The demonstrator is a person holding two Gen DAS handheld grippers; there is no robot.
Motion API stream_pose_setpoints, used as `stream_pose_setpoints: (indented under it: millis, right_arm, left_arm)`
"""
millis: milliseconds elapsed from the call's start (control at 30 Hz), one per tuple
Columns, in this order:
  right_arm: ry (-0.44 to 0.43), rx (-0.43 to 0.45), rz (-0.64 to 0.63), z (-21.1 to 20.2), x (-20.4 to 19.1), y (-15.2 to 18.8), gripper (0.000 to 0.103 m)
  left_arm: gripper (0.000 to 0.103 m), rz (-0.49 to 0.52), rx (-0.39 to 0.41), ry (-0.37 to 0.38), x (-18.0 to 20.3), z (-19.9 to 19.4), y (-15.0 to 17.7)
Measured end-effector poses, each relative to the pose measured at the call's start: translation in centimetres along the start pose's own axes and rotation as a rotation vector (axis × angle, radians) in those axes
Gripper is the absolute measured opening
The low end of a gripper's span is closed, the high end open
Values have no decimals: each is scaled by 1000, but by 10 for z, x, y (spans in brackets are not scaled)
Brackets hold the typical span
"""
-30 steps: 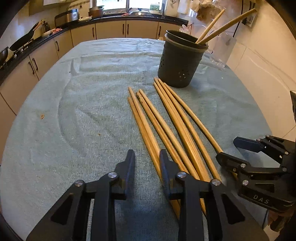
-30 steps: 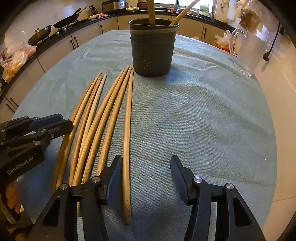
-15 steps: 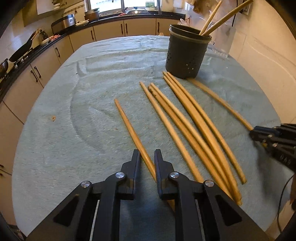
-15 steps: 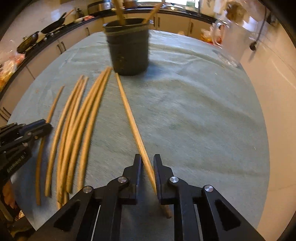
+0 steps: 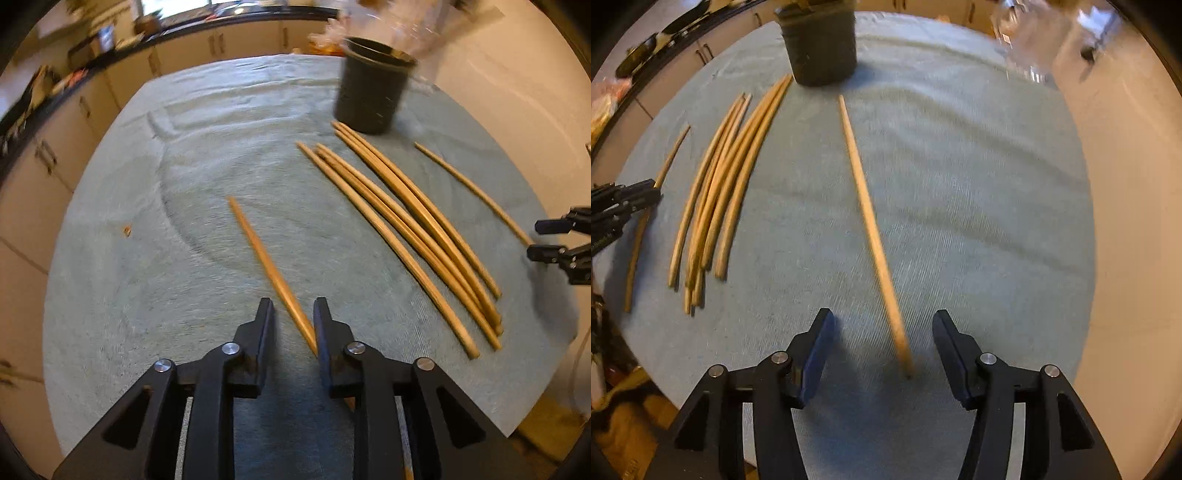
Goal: Organize utensils
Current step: 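Close the left tool on a chopstick while the right tool grasps another chopstick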
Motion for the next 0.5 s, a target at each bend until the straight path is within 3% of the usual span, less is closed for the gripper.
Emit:
stream_pose_setpoints:
  millis: [167,200,267,400,500]
  right_arm:
    - [1,49,-62,18,-6,-42,60]
    - [2,45,-63,25,-6,-48,59]
    - [-5,30,-53,41,-4,-55,48]
    - [-44,43,-21,51,-7,-73,42]
    - [-52,37,-23,57,-10,-81,39]
  left_arm:
    - [27,-122,-2,7,-14,10,-9]
    - [27,-124,-4,1,-13,13,-11]
    - [27,-127,-8,-9,-11,18,-17]
    - [27,-114,-21,-26,-5,29,-28]
    - [38,-121,-25,-16,-1,34,-35]
Point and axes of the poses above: each gripper's, at about its wrist camera, not at the fingertips, and z roughly the way its jaws point, x to its right, y to its underside, the point moved 7 cm from there along z, roughly the way its jaws point, and after that the axes turned 9 degrees about x, right-handed, at the moved point
